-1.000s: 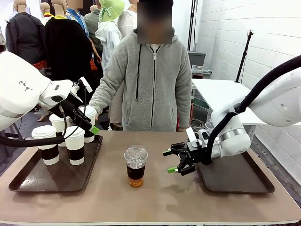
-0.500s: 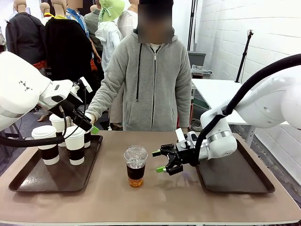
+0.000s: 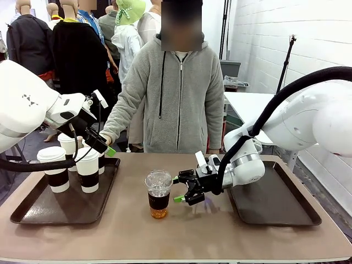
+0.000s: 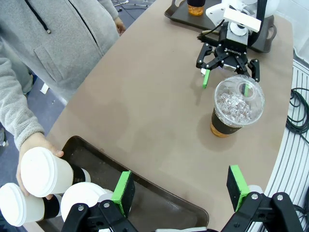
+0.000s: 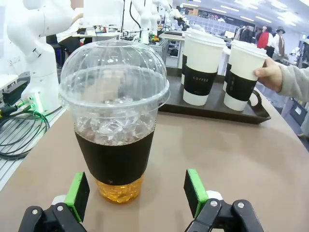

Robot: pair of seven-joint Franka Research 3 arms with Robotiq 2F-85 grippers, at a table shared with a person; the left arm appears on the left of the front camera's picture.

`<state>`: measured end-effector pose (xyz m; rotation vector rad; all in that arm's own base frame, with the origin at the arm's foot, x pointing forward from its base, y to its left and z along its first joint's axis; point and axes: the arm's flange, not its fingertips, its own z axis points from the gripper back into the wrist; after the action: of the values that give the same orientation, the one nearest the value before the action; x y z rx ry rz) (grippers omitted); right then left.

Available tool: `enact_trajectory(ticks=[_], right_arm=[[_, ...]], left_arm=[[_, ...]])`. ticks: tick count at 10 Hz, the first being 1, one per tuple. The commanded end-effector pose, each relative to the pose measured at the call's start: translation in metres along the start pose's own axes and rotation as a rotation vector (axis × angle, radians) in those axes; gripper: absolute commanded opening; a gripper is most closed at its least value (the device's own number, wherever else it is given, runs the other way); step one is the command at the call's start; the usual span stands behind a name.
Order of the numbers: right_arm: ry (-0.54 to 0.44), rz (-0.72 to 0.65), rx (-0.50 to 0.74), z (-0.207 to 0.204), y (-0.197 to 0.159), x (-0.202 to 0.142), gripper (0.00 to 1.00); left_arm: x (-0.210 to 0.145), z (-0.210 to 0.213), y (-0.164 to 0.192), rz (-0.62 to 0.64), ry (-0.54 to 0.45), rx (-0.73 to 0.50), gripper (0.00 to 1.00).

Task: Distribute the coffee onto the tray.
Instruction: Pick up another iced Americano from the middle of the table and place it on the right Handle tray.

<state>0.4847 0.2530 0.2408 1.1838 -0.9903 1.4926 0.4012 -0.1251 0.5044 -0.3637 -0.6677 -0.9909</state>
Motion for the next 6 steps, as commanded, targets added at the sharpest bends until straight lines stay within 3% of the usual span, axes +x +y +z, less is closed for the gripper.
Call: enact_trajectory(ticks=[1,6], right_arm=[[-0.001,-0.021,-0.014,-0.005,-0.01,-0.001,1.0],[-0.03,-0.042,0.056,-0.017,-0.015,-0.001,1.0]], left_arm=[[-0.003,-0.002,0.004,-0.017,-0.025,-0.017,1.0],[-0.003,-0.002,0.004,-0.017,-0.025,-0.017,1.0]])
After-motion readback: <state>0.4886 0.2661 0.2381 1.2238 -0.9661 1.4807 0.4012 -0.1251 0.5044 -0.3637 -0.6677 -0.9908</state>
